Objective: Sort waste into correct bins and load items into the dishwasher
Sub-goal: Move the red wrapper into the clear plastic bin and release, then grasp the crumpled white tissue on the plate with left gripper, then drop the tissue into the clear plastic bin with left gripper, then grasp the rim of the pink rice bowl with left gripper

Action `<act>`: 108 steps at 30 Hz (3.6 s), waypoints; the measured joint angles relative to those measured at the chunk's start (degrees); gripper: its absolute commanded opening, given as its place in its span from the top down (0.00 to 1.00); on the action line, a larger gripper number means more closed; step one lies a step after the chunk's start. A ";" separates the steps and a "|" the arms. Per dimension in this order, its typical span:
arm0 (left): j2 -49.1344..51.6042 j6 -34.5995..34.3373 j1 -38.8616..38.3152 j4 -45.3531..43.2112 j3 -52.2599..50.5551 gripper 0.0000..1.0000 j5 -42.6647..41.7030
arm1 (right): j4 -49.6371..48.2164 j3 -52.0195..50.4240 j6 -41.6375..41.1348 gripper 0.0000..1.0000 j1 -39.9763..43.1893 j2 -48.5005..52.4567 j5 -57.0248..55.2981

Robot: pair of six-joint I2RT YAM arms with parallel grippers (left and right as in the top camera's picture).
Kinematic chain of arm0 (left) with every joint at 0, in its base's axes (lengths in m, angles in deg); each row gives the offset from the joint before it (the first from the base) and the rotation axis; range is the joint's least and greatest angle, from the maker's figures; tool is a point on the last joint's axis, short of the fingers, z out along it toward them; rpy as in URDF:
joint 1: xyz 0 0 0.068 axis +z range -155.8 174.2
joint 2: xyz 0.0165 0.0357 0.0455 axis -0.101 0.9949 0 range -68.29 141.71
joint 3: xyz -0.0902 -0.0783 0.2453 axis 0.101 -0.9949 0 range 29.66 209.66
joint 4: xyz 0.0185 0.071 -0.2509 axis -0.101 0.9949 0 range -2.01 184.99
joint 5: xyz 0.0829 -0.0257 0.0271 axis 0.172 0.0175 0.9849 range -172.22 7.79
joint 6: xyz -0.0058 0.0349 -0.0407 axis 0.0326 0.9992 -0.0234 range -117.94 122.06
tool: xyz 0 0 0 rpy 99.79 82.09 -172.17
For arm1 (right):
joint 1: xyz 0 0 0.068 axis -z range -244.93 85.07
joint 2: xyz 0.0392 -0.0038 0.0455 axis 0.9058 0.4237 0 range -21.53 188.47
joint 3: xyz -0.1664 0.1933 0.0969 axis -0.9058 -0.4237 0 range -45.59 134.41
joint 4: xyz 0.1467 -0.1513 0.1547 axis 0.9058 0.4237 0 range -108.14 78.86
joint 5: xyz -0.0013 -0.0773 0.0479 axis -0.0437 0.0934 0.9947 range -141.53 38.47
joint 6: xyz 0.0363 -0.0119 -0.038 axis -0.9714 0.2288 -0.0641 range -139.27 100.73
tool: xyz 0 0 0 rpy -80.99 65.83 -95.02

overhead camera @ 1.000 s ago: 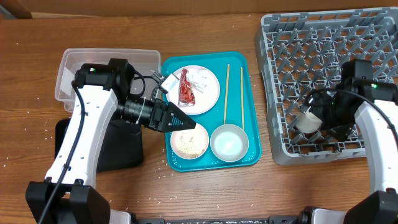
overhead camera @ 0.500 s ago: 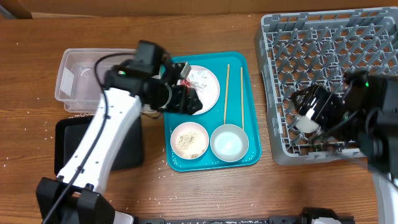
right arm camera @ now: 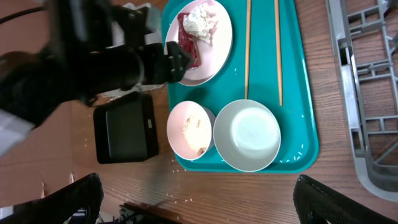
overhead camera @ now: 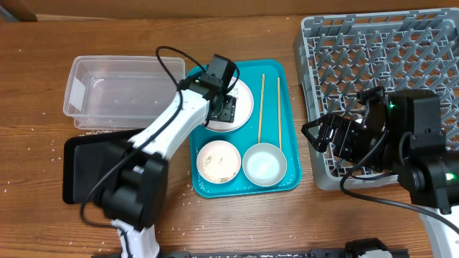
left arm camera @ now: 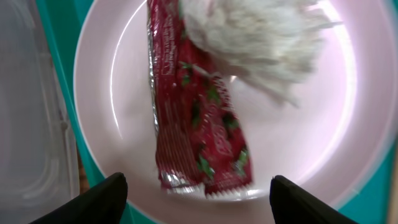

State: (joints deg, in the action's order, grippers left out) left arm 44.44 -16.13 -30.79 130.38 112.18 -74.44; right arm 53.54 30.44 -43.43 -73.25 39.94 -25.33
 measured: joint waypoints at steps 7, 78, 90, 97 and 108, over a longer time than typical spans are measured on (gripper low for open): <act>5.46 -2.71 0.39 -3.39 0.00 0.92 0.52 | 1.20 0.00 0.00 0.00 -0.02 0.31 -0.02; 11.89 -2.93 7.41 28.76 33.62 0.96 -11.76 | 1.88 0.00 -0.02 0.00 -0.02 0.33 0.00; 0.94 -7.23 21.29 39.10 35.23 0.00 -4.72 | 2.29 0.00 0.00 0.00 -0.02 0.33 0.02; 0.26 -5.42 19.50 43.10 34.32 0.04 -8.79 | 2.89 0.00 0.00 0.00 -0.02 0.33 0.15; -5.49 -9.01 -2.27 42.21 27.26 0.51 -9.29 | 4.07 0.00 0.00 0.00 -0.02 0.33 0.22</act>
State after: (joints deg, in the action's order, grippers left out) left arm 38.96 -25.14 -33.06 172.59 139.43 -83.73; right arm 57.60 30.44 -43.43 -73.27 40.27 -25.11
